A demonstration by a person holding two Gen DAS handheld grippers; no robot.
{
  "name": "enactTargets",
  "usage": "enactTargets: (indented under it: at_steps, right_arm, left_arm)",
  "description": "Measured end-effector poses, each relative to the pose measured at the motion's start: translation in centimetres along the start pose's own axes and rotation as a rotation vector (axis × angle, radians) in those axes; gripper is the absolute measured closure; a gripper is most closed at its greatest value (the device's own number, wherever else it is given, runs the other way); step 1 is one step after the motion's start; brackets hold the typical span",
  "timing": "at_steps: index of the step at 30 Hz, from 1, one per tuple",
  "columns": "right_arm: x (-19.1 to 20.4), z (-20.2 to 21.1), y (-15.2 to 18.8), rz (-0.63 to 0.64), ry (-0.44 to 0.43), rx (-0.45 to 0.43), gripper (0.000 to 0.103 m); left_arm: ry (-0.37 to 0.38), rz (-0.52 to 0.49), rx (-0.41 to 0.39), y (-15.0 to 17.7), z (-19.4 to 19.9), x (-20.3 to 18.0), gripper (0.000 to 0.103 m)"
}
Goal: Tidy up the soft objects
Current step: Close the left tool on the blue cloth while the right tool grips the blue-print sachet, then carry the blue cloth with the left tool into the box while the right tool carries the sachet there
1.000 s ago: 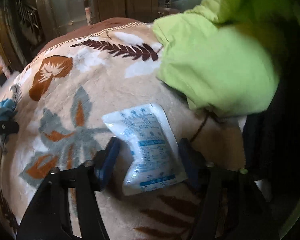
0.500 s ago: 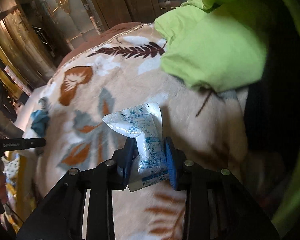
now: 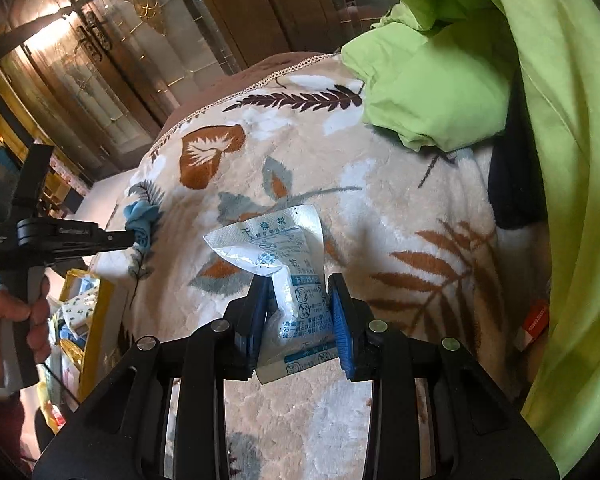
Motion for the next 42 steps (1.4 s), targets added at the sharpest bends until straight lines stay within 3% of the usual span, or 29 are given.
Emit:
enactTargets:
  at_steps: [2, 4, 6, 9, 11, 12, 13, 14, 16, 17, 22, 30, 42]
  right_arm:
    - [-0.2, -0.1, -0.1, -0.021, -0.017, 0.002, 0.073]
    - [-0.1, -0.3, -0.2, -0.004, -0.013, 0.002, 0.073]
    - [0.1, -0.7, -0.1, 0.009, -0.013, 0.011, 0.073]
    - [-0.1, -1.2, 0.2, -0.013, -0.033, 0.025, 0.073]
    - [0.0, -1.3, 0.3, -0.014, -0.035, 0.03, 0.073]
    - [0.1, -1.4, 0.3, -0.012, -0.039, 0.032, 0.073]
    - [0.3, -1.4, 0.3, -0.01, -0.042, 0.034, 0.073]
    - [0.5, -1.4, 0.3, -0.007, -0.046, 0.035, 0.073]
    - [1.1, -1.2, 0.4, 0.008, -0.051, 0.038, 0.073]
    - [1.4, -1.1, 0.4, 0.013, -0.055, 0.038, 0.073]
    - [4.0, -0.1, 0.4, 0.053, -0.087, 0.028, 0.073]
    - [8.9, 1.1, 1.9, 0.104, -0.138, 0.038, 0.073]
    - [17.5, 2.7, 6.0, 0.226, -0.204, 0.053, 0.073]
  left_arm:
    - [0.026, 0.023, -0.007, -0.7, -0.4, 0.0, 0.085]
    - [0.055, 0.043, 0.009, -1.1, -1.1, -0.1, 0.047]
    - [0.098, 0.044, 0.015, -1.3, -1.6, -0.8, 0.041]
    - [0.065, 0.022, 0.011, -1.4, -2.0, -1.4, 0.034]
    - [0.043, 0.036, 0.039, -1.3, -2.8, -1.2, 0.034]
    - [0.034, 0.026, 0.046, -1.3, -3.3, -1.1, 0.039]
    - [0.008, 0.019, 0.039, -1.3, -3.4, -0.9, 0.06]
    - [-0.043, 0.007, 0.022, -1.5, -3.3, -0.5, 0.071]
    - [-0.028, 0.0, 0.026, -1.4, -3.0, 0.0, 0.088]
    - [-0.021, -0.005, 0.029, -1.3, -2.8, 0.2, 0.09]
    - [-0.024, -0.047, -0.01, 0.4, -0.2, 0.6, 0.091]
    - [-0.049, -0.121, -0.146, 4.2, 6.1, 0.9, 0.091]
    - [-0.11, -0.114, -0.266, 10.9, 11.5, 4.6, 0.09]
Point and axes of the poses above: each gripper's, at about its wrist camera, not at the fingertips, and z roughly against the way its jaws point, x to its left, y to its underside, the point moved 6 cm from there along -z, roughly the way its jaws point, and after that the axes turned 2 degrees about -y, right-handed, at the moved point
